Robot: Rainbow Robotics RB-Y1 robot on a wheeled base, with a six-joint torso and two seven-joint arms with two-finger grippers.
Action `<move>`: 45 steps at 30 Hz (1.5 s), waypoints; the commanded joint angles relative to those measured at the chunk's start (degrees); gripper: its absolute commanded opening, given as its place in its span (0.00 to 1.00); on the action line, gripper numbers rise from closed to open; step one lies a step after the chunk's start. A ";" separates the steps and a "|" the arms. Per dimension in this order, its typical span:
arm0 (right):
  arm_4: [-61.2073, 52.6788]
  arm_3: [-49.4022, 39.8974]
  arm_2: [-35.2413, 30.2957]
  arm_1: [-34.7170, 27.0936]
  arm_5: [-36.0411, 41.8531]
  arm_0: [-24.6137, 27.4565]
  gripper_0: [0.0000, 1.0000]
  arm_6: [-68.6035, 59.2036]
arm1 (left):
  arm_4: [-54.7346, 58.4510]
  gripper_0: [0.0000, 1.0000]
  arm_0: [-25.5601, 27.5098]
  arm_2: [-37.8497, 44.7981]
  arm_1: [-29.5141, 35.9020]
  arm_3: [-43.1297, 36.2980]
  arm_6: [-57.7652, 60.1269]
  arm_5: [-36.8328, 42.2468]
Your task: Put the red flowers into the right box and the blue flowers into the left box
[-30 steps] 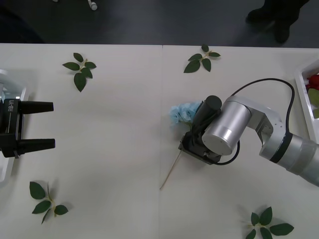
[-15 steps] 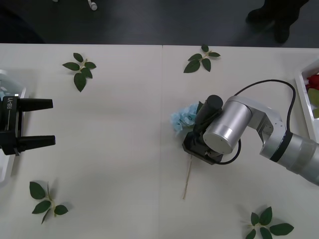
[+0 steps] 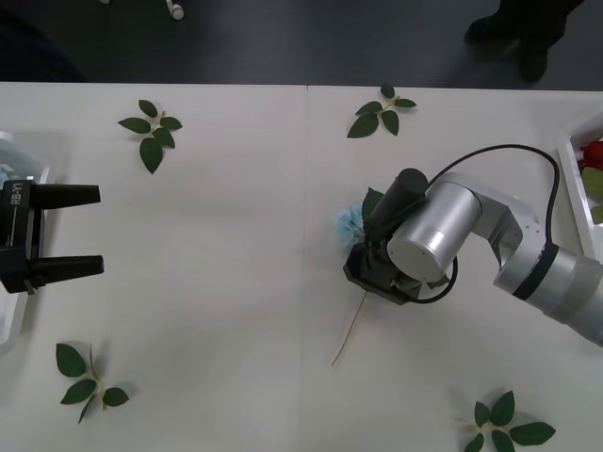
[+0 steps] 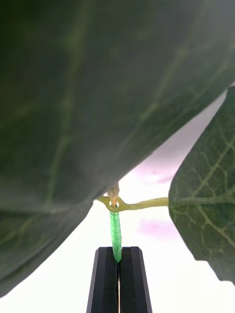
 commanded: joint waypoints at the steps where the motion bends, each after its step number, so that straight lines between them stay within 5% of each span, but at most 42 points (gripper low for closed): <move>1: -1.74 -6.46 -5.33 -1.76 5.30 -1.61 0.00 2.61 | 1.29 1.00 -0.18 0.60 1.94 -0.95 -1.09 -0.59; 15: -18.35 -20.00 -20.45 -11.17 16.02 -4.78 0.00 8.15 | 4.19 1.00 1.57 0.51 1.94 -0.95 -0.82 -1.21; 31: -20.64 -27.55 -24.76 -20.48 11.54 -4.87 0.00 43.57 | 5.68 1.00 2.37 0.43 1.85 -0.95 -0.82 -1.47; 35: -20.46 -30.10 -24.76 -21.27 6.53 -4.87 0.00 50.34 | 5.77 1.00 2.37 -0.10 1.85 -0.95 -0.73 -1.91; 45: -27.14 -33.09 -24.76 -24.09 -20.36 -2.23 0.00 63.79 | 6.38 1.00 2.19 -1.16 1.85 -0.95 -0.47 -3.32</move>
